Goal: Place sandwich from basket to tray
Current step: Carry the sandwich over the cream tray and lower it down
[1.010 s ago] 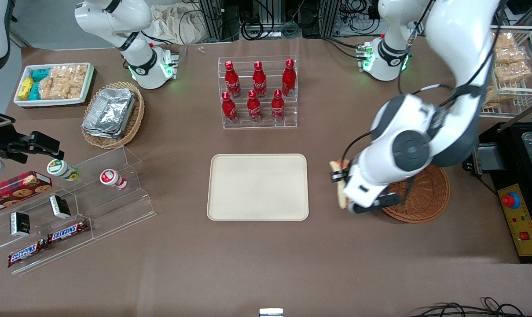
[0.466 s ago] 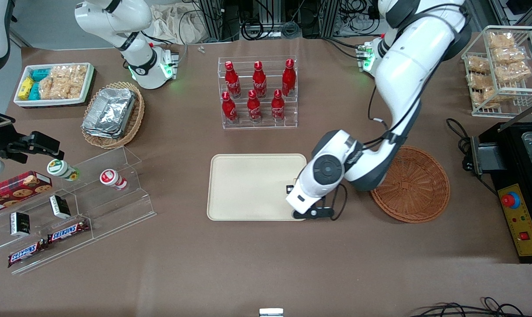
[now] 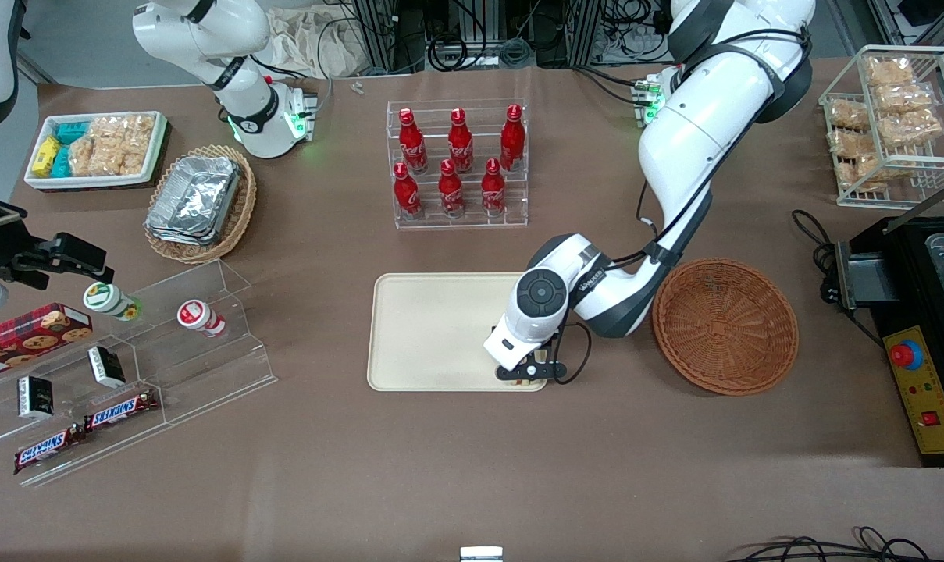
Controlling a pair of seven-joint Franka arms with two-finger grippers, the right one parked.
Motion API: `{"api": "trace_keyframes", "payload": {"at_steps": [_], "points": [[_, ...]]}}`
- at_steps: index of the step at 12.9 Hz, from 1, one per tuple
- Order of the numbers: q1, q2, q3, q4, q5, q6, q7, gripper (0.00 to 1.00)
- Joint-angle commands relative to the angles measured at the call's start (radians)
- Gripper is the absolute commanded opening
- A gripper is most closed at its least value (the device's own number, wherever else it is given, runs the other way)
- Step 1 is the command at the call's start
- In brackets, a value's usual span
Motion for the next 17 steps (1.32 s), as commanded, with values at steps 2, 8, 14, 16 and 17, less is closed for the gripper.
{"api": "trace_keyframes", "payload": {"at_steps": [2,8,14,16,17], "points": [[-0.014,-0.008,0.01,-0.001,0.021,-0.03,-0.05,1.0],[0.038,-0.198,0.014,0.006,0.017,-0.229,-0.037,1.0],[0.15,-0.434,0.007,-0.062,-0.035,-0.379,-0.014,1.0],[0.217,-0.52,0.007,-0.08,-0.122,-0.418,0.101,1.0],[0.253,-0.546,0.007,-0.08,-0.15,-0.457,0.14,1.0]]}}
